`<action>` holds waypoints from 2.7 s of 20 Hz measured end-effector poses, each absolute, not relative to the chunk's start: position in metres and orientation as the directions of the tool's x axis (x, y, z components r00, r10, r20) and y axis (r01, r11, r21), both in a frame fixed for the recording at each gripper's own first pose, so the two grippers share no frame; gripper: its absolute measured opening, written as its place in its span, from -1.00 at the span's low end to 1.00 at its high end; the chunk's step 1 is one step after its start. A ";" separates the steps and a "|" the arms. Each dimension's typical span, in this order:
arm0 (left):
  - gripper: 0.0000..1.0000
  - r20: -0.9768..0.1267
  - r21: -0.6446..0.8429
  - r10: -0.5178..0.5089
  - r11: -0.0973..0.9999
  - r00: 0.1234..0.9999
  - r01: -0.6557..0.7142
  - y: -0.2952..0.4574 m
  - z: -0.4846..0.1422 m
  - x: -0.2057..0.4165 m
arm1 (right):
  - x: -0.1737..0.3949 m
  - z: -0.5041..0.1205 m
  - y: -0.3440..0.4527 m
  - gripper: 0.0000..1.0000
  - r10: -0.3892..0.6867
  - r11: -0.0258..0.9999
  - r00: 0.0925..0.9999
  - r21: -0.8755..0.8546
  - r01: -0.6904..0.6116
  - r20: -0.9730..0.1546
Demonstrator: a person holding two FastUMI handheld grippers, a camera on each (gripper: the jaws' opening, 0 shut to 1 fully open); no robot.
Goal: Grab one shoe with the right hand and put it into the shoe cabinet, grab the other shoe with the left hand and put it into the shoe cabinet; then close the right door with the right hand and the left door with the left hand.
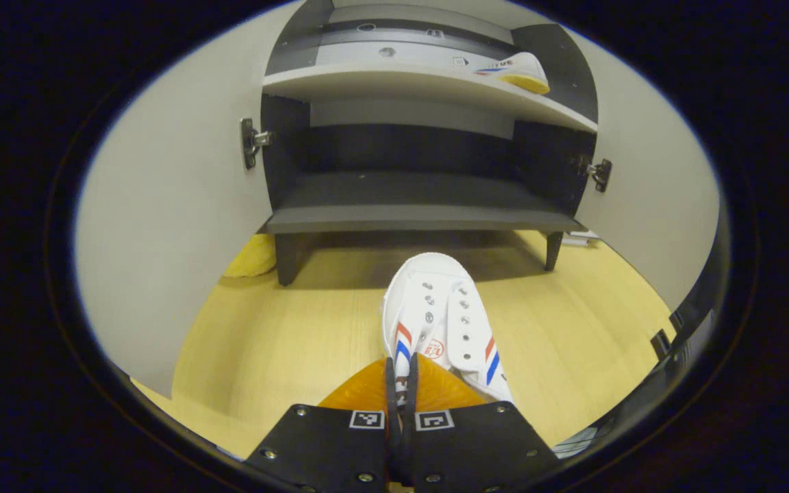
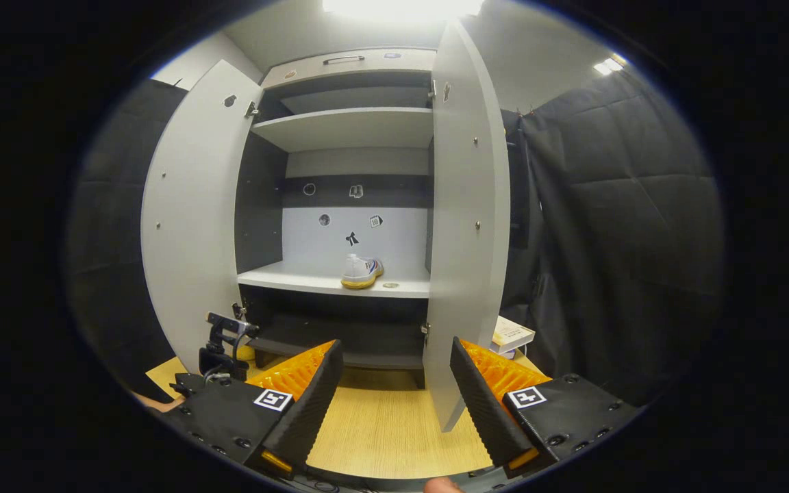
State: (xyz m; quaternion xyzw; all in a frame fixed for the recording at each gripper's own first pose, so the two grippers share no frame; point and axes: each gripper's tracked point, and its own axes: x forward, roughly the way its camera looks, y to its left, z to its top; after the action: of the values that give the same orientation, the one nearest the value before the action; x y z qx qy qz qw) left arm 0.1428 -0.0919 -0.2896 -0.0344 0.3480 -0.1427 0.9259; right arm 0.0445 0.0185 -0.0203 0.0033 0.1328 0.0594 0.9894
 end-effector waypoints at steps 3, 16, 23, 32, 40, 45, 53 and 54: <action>-0.98 -0.572 -0.176 -0.305 0.952 0.761 0.250 -0.089 -0.243 0.146 | 0.042 -0.014 0.020 0.96 0.121 0.993 0.962 0.022 -0.119 -0.244; -0.98 -0.297 -0.190 -0.304 0.948 0.905 0.256 -0.087 -0.241 0.147 | 0.044 -0.014 0.017 0.96 0.150 0.988 0.963 0.061 -0.140 -0.222; -0.98 -0.255 -0.222 -0.269 0.951 0.929 0.214 -0.087 -0.241 0.148 | 0.053 -0.023 -0.002 0.96 0.124 0.992 0.962 0.061 -0.113 -0.242; -0.99 -0.348 -0.216 -0.205 0.967 0.915 0.135 -0.084 -0.241 0.146 | 0.069 -0.037 -0.027 0.96 0.092 0.995 0.959 0.054 -0.080 -0.269; -0.87 -0.483 -0.201 -0.182 0.975 0.856 0.095 -0.087 -0.255 0.145 | 0.079 -0.046 -0.038 0.96 0.076 0.995 0.954 0.080 -0.055 -0.289; -0.41 -0.396 -0.209 -0.189 0.971 0.899 0.112 -0.081 -0.225 0.137 | 0.078 -0.042 -0.035 0.96 0.083 0.994 0.956 0.087 -0.061 -0.280; 0.96 -0.262 -0.142 -0.190 0.977 0.946 0.157 -0.065 -0.166 0.056 | 0.066 -0.012 -0.034 0.96 0.087 0.994 0.971 0.083 -0.070 -0.221; 1.00 -0.244 -0.138 -0.191 0.977 0.951 0.161 -0.061 -0.159 0.040 | 0.064 -0.009 -0.034 0.96 0.089 0.994 0.972 0.087 -0.072 -0.215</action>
State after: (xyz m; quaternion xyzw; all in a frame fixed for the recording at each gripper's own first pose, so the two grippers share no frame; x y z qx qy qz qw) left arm 0.0400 -0.0606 -0.1586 -0.0586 0.1289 -0.0892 0.9859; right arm 0.0642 -0.0343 -0.0094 0.0396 0.1101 0.0406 0.9923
